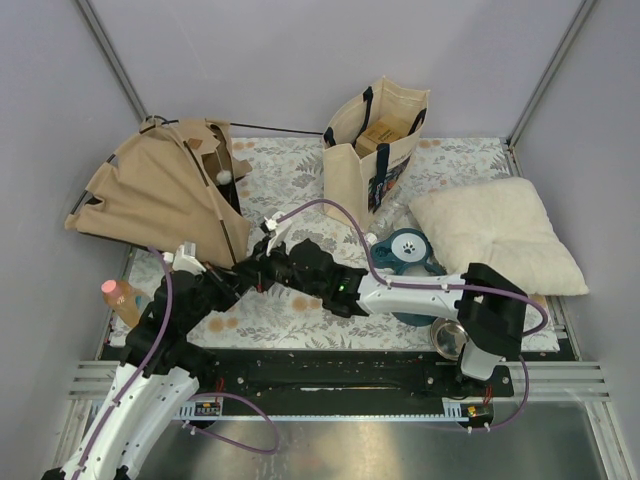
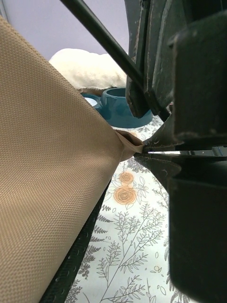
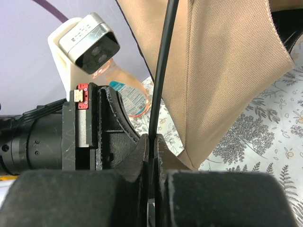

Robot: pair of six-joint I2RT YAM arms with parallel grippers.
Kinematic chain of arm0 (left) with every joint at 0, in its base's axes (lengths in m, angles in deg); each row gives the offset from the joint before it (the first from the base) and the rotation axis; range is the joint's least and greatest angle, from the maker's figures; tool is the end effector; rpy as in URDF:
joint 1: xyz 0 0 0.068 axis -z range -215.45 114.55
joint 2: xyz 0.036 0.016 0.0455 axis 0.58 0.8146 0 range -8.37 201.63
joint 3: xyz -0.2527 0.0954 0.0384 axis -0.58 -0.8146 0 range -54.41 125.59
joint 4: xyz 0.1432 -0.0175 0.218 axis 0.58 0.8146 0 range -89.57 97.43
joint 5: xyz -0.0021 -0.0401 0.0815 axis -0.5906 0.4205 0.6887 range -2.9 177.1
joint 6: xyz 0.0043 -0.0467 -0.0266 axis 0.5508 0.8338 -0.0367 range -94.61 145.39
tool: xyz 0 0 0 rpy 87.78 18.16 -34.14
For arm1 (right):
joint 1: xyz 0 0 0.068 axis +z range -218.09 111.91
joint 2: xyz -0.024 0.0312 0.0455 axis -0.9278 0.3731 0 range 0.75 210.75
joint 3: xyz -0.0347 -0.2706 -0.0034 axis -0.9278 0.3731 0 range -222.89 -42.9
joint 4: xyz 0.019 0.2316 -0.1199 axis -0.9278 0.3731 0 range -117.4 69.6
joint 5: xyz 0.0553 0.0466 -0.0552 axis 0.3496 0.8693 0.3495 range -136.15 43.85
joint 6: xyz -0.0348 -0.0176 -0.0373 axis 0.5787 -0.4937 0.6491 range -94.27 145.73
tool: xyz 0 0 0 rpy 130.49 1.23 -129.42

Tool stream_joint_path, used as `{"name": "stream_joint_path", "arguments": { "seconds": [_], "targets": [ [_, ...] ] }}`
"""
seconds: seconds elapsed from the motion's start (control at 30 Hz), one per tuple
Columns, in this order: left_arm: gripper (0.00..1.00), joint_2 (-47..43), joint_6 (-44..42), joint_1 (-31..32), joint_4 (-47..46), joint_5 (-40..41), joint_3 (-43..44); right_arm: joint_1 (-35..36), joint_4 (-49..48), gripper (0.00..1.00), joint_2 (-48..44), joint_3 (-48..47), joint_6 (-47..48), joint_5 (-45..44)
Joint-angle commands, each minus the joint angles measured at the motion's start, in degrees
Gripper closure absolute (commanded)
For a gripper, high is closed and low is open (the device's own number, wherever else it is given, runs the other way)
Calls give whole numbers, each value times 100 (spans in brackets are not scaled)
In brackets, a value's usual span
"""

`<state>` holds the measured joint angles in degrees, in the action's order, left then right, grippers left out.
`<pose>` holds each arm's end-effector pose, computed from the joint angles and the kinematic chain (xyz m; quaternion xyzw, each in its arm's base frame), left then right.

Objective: Set up the pet tent

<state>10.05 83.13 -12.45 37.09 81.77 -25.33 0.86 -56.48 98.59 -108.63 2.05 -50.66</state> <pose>0.0884 -0.0412 0.2533 -0.2294 0.8159 -0.3728 0.3778 0.1480 0.3770 0.2900 -0.2540 0.6796 0.4776 0.4956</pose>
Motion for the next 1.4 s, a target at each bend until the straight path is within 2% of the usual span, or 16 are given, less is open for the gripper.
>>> {"name": "stream_joint_path", "arguments": {
  "seconds": [0.0, 0.73, 1.37],
  "targets": [
    [100, -40, -105, 99, 719, -778, -166, -347, -1117, 100, -2, -730, 329, -858],
    [100, -40, -166, 99, 930, -646, -192, -514, -1460, 100, 323, -1099, 470, -1034],
    [100, -5, -175, 99, 930, -593, -236, -549, -1355, 100, 473, -1249, 514, -1289]
  ]
}}
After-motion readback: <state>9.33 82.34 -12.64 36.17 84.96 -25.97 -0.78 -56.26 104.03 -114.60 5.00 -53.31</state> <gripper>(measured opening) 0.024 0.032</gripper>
